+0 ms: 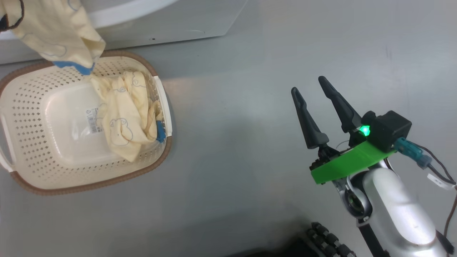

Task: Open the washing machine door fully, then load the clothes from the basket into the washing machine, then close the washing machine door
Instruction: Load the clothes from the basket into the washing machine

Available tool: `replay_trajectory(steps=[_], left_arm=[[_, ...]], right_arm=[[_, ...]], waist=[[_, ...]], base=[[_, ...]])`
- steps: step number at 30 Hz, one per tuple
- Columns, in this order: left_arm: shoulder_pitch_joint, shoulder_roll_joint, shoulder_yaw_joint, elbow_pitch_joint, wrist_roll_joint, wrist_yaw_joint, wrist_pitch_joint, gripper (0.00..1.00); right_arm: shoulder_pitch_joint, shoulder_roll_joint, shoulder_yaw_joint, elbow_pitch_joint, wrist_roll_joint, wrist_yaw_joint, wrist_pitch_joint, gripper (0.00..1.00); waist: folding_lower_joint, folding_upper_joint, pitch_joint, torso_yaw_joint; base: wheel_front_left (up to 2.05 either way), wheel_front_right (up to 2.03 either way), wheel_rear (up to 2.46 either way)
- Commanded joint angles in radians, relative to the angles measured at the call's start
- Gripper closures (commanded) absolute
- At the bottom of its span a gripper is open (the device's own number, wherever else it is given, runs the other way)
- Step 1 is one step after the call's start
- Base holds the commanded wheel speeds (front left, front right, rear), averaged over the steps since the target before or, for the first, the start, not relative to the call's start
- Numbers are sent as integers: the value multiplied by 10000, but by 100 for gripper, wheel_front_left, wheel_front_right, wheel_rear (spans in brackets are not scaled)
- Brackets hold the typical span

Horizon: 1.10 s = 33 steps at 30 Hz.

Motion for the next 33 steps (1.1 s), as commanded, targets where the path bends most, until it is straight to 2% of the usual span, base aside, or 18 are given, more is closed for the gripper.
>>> replay_trajectory(steps=[1,8,17,26,27,33], left_arm=[[-6,398,129,-396,38,45,-52,0],[1132,47,467,-852,-300,12,-53,0],[3183,-231,989,-2143,-540,43,-53,0],[6469,-550,1686,-4855,-707,274,-53,0],[6469,-550,1686,-4855,-707,274,-53,0],[8612,-655,1999,-6633,-669,613,-53,0]], right_arm=[[15,-126,112,-211,50,-29,-95,0],[77,-216,-120,-199,47,-29,-95,0],[262,-276,-374,-299,-4,-29,-95,0],[602,-328,-602,-479,-45,-29,-95,0],[602,-328,-602,-479,-45,-29,-95,0],[687,-360,-618,-584,-89,-29,-95,0]], waist=[[0,0,-195,155],[0,0,-739,541],[0,0,-1330,971],[0,0,-1847,1208],[0,0,-1847,1208],[0,0,-2022,1216]], base=[[0,0,0],[0,0,0],[0,0,0],[0,0,0],[0,0,0],[0,0,0]])
